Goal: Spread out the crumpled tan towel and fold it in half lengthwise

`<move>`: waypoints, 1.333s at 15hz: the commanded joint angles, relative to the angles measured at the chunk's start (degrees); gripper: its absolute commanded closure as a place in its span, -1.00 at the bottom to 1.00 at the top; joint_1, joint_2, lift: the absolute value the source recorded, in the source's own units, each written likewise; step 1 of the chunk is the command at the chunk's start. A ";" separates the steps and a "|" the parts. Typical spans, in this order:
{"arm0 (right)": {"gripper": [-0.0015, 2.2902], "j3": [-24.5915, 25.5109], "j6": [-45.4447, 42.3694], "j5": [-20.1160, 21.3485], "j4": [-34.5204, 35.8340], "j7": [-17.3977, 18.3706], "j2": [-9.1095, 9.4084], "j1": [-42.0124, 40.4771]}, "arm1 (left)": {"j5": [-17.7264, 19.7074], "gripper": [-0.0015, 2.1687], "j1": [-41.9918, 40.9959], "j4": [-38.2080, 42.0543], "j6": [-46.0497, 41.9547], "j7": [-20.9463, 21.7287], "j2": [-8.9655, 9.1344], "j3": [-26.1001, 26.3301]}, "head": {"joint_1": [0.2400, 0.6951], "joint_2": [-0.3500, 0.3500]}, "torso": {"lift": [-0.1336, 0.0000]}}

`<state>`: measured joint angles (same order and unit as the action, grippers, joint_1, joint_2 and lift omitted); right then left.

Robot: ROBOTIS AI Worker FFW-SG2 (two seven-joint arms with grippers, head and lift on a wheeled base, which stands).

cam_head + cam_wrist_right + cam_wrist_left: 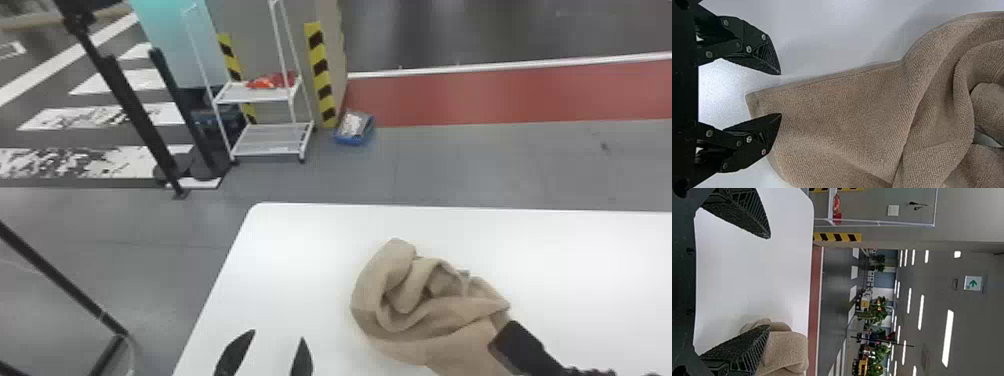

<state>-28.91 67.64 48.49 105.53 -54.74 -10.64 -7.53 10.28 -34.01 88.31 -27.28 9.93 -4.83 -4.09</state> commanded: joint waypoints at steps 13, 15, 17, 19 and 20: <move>0.15 15.37 -5.27 -6.83 11.63 -1.33 0.01 -2.41 | 0.18 -0.93 -0.01 -0.07 -0.35 0.00 0.00 -0.04 | 1.00 0.53 | 1.00; 0.15 22.49 -5.45 -10.17 14.27 -1.60 0.27 -2.49 | 0.09 -0.93 -0.01 -0.07 -0.35 0.09 0.00 -0.04 | 1.00 0.47 | 1.00; 0.15 29.08 -5.63 -12.89 14.27 -1.24 0.80 -1.61 | 0.09 -0.93 0.08 -0.07 -0.18 0.44 0.09 0.04 | 1.00 0.28 | 1.00; 0.15 32.68 -5.45 -13.60 12.95 0.25 1.15 -0.74 | -0.09 -0.93 0.26 -0.15 -0.35 1.41 0.09 0.13 | 1.00 0.14 | 1.00; 0.15 33.65 -6.33 -13.16 11.36 1.83 1.15 -0.65 | -0.18 -0.93 0.34 -0.15 -0.18 1.67 0.09 0.66 | 1.00 0.05 | 1.00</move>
<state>2.89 62.06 35.19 118.58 -53.85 -9.58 -8.50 10.25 -33.77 88.17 -27.58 11.44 -4.73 -3.93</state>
